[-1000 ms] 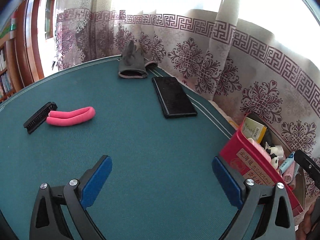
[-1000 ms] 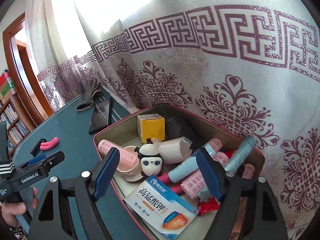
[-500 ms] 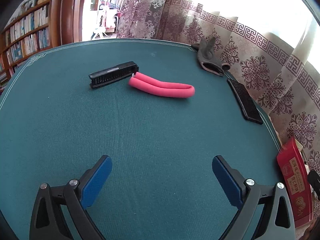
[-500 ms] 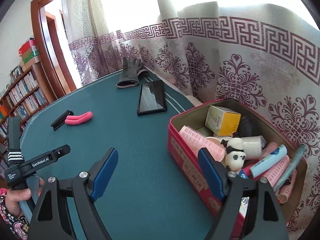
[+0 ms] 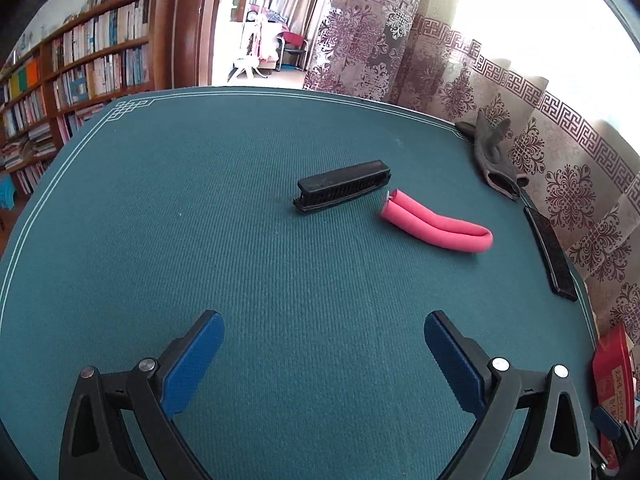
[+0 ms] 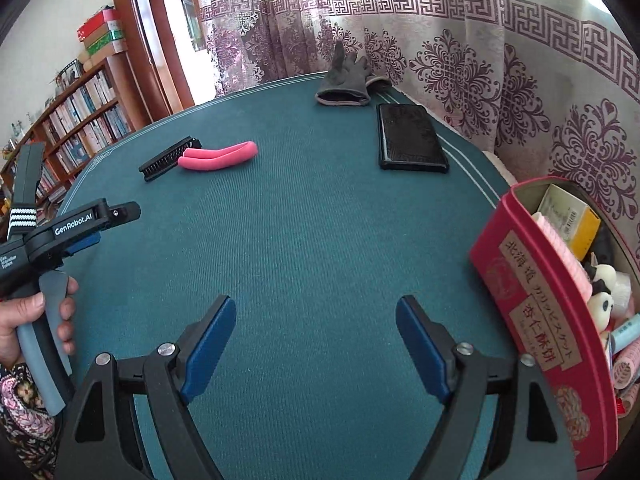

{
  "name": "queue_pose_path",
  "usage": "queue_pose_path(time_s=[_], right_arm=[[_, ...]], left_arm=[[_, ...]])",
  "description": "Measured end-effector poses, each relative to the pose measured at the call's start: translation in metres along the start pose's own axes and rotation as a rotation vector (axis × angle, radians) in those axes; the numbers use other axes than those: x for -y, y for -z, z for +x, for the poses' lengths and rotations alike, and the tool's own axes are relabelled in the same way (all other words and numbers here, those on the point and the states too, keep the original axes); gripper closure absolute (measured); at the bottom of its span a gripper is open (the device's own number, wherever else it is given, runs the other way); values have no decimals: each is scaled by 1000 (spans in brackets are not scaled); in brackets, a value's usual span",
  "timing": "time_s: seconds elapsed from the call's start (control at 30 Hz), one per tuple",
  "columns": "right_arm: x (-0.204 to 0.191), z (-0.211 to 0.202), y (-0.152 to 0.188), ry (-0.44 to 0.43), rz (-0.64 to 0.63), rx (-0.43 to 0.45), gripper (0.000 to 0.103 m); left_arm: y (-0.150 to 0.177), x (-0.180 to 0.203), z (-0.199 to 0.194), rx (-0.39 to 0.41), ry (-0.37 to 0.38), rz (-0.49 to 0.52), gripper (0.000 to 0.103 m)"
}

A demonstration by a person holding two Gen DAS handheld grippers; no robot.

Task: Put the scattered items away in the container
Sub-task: 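Move both open tools back to the comb and pink roller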

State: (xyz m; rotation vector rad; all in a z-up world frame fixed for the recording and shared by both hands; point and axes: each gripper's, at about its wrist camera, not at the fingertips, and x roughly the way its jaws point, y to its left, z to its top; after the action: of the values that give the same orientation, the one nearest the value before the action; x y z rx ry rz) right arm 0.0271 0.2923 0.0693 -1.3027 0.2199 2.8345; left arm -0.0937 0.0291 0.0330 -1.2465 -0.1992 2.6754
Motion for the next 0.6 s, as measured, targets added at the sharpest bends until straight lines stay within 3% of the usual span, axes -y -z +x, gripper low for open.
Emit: queue_pose_path(time_s=[0.3,0.6], right_arm=[[7,9,1,-9,34,-39,18],[10,23,0,-26,54,-72,18]], left_arm=[[-46,-13,37,7,-72,30,1],[-58,5,56,6,-92,-65,1]])
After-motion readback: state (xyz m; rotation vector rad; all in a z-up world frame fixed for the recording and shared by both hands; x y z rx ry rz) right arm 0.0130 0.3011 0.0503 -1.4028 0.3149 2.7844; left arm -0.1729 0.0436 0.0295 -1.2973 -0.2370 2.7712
